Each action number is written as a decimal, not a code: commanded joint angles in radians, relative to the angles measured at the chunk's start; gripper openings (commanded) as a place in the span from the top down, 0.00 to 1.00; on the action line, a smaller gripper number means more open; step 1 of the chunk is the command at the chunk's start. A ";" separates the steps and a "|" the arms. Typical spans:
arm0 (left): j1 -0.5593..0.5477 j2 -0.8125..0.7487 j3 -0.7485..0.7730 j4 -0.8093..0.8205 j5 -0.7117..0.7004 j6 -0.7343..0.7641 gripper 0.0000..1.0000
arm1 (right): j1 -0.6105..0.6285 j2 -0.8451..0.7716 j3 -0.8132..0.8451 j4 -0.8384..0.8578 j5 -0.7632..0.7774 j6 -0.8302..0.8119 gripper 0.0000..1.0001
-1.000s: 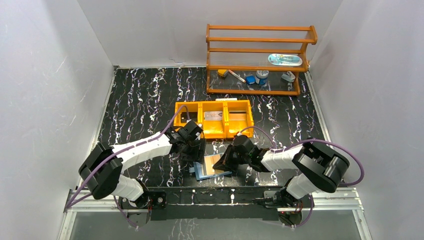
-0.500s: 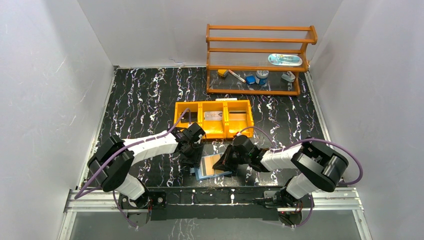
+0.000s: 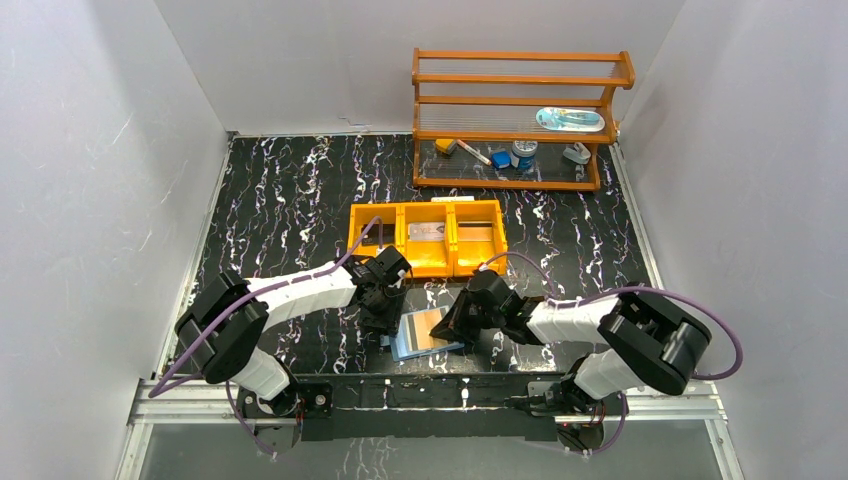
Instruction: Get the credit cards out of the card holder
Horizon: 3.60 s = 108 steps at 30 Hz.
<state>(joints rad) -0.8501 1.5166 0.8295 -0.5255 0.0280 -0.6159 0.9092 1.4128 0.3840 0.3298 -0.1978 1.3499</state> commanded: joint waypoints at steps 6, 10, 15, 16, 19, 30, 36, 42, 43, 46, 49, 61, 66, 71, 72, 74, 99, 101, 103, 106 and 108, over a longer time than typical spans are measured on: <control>0.003 0.016 -0.032 -0.051 -0.056 0.017 0.61 | -0.012 -0.022 0.069 -0.168 0.091 -0.116 0.92; 0.002 -0.004 -0.028 -0.052 -0.059 0.017 0.61 | -0.013 -0.002 0.106 -0.243 0.117 -0.150 0.92; 0.002 -0.037 -0.004 -0.076 -0.080 0.012 0.58 | -0.013 -0.015 0.112 -0.289 0.142 -0.147 0.92; 0.002 -0.048 0.004 -0.081 -0.083 0.007 0.58 | -0.013 -0.021 0.108 -0.287 0.141 -0.146 0.92; 0.002 -0.080 0.041 -0.092 -0.074 0.001 0.52 | -0.013 -0.024 0.092 -0.246 0.116 -0.134 0.92; 0.000 0.014 0.095 -0.065 0.062 0.044 0.38 | -0.013 -0.025 0.021 -0.134 0.071 -0.043 0.91; -0.005 0.070 0.074 -0.081 0.014 0.059 0.46 | -0.013 -0.012 0.017 -0.095 0.052 -0.038 0.90; -0.008 0.090 0.057 -0.081 -0.009 0.068 0.52 | -0.013 -0.004 0.007 -0.049 0.039 -0.032 0.83; -0.008 0.090 0.054 -0.079 -0.012 0.066 0.53 | -0.013 -0.002 0.004 -0.039 0.038 -0.032 0.80; -0.010 0.090 0.043 -0.079 -0.017 0.066 0.53 | -0.014 0.002 -0.002 -0.008 0.031 -0.035 0.72; -0.009 0.090 0.038 -0.080 -0.020 0.066 0.54 | -0.013 0.016 -0.005 0.034 0.020 -0.044 0.66; -0.010 0.085 0.045 -0.080 -0.017 0.063 0.55 | -0.013 0.057 0.005 0.060 0.019 -0.076 0.82; -0.010 0.082 0.037 -0.078 -0.019 0.060 0.56 | -0.019 -0.021 -0.018 0.001 0.068 -0.091 0.91; -0.009 0.083 0.045 -0.079 -0.017 0.065 0.56 | -0.040 -0.072 -0.046 -0.019 0.064 -0.103 0.91; -0.010 0.082 0.045 -0.078 -0.015 0.065 0.56 | -0.045 -0.076 -0.064 -0.018 0.060 -0.105 0.91; -0.010 0.082 0.049 -0.079 -0.014 0.069 0.56 | -0.047 -0.079 -0.069 -0.018 0.057 -0.107 0.91; -0.010 -0.020 0.214 -0.083 0.074 0.072 0.36 | -0.062 -0.084 -0.089 -0.006 0.034 -0.072 0.90; -0.011 -0.013 0.208 -0.063 0.123 0.080 0.40 | -0.063 -0.086 -0.089 -0.006 0.035 -0.070 0.90; -0.012 -0.008 0.200 -0.032 0.190 0.089 0.44 | -0.062 -0.085 -0.091 -0.005 0.037 -0.067 0.90; -0.011 0.007 0.183 0.015 0.279 0.092 0.52 | -0.062 -0.079 -0.095 0.006 0.032 -0.063 0.90; -0.012 0.022 0.162 0.046 0.321 0.089 0.56 | -0.063 -0.075 -0.096 0.012 0.028 -0.061 0.90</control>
<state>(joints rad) -0.8577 1.5204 1.0187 -0.5308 0.2024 -0.5411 0.8509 1.3178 0.3099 0.3450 -0.1791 1.2850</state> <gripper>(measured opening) 0.470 0.102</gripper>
